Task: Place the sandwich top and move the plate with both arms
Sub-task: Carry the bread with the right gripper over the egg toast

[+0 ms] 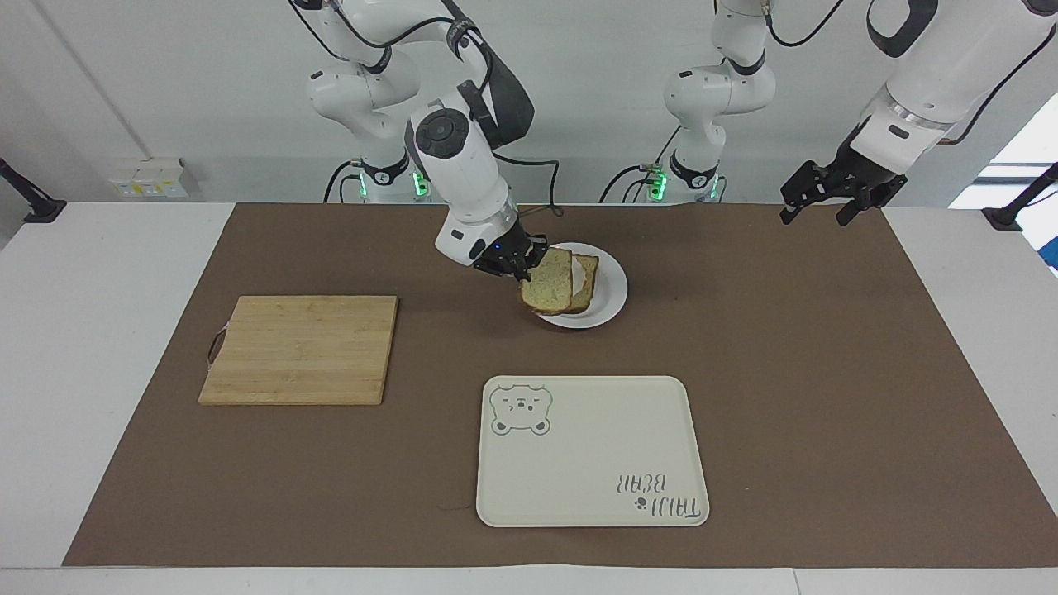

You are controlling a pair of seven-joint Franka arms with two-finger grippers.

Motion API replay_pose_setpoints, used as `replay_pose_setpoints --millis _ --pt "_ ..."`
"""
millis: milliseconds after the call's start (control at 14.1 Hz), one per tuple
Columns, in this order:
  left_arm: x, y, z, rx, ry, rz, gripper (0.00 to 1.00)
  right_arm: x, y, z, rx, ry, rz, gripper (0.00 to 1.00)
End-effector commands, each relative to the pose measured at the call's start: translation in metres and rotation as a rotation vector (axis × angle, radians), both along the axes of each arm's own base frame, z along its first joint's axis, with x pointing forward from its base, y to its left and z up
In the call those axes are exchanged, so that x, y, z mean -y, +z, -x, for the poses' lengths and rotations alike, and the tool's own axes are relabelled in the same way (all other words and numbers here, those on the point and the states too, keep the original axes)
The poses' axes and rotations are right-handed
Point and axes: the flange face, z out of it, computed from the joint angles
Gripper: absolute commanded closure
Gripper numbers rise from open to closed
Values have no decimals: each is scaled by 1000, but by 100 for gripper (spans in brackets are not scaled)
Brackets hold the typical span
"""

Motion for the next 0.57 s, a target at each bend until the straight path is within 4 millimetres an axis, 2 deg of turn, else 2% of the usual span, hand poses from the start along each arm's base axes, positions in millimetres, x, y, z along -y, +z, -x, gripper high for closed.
replay_pose_setpoints --millis 0,142,284,426,497 --pt "0 -14 8 7 -21 31 0 -15 -3 22 -40 1 -34 100" --pt "0 -15 11 6 -22 31 0 -18 -10 26 -53 6 -28 100" --pt "-3 -15 11 4 -16 34 0 -35 -24 41 -71 0 -28 100" --pt "-15 -21 13 -4 -13 94 0 -41 -33 47 -60 -9 -29 100" --pt "-23 -27 12 6 -73 130 0 -51 -36 53 -58 1 -29 100"
